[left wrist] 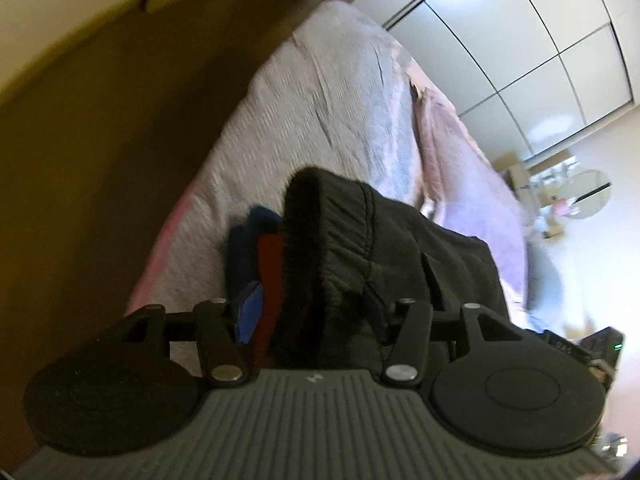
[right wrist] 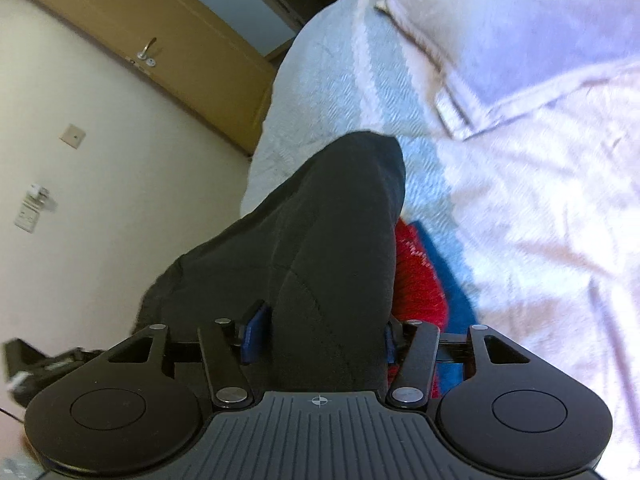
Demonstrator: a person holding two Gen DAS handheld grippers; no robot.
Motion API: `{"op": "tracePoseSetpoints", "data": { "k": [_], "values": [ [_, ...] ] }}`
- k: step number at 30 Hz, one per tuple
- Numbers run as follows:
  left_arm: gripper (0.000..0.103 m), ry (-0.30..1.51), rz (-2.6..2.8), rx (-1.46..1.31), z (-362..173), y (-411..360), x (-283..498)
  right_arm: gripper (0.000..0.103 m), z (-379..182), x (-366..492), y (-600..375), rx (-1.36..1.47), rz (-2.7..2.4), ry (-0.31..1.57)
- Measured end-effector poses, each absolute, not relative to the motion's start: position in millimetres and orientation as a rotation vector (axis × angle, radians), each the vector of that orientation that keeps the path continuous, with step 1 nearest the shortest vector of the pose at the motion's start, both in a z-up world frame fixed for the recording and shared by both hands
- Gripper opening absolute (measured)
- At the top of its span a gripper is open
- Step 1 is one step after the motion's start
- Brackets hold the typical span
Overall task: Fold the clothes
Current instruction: 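Lower the trouser bundle onto the red and blue clothes stack with both grippers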
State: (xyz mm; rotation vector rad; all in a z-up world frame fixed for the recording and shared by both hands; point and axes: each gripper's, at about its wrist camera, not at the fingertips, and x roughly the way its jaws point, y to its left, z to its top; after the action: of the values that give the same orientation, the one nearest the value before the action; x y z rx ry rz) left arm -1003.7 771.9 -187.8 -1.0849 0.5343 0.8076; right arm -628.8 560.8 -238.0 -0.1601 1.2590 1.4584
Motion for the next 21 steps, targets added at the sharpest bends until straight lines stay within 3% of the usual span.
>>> {"op": "tracePoseSetpoints", "data": {
  "k": [8, 11, 14, 20, 21],
  "values": [
    [0.041, 0.545, 0.855, -0.867, -134.0, 749.7, -988.6, 0.063, -228.6, -630.4, 558.5, -0.192, 1.384, 1.191],
    [0.041, 0.566, 0.796, -0.799, -123.1, 738.1, -969.7, 0.067, -207.7, -633.2, 547.5, -0.231, 1.362, 1.075],
    [0.034, 0.63, 0.756, -0.709, -123.3, 721.1, -950.6, 0.067, -183.8, -637.5, 533.1, -0.262, 1.358, 0.95],
    [0.034, 0.753, 0.766, -0.565, -151.5, 682.2, -939.2, 0.065, -176.6, -689.4, 491.3, -0.445, 1.575, 0.807],
    [0.035, 0.775, 0.778, -0.548, -159.4, 677.9, -938.6, 0.061, -183.8, -700.5, 487.0, -0.499, 1.603, 0.802]
  ]
}}
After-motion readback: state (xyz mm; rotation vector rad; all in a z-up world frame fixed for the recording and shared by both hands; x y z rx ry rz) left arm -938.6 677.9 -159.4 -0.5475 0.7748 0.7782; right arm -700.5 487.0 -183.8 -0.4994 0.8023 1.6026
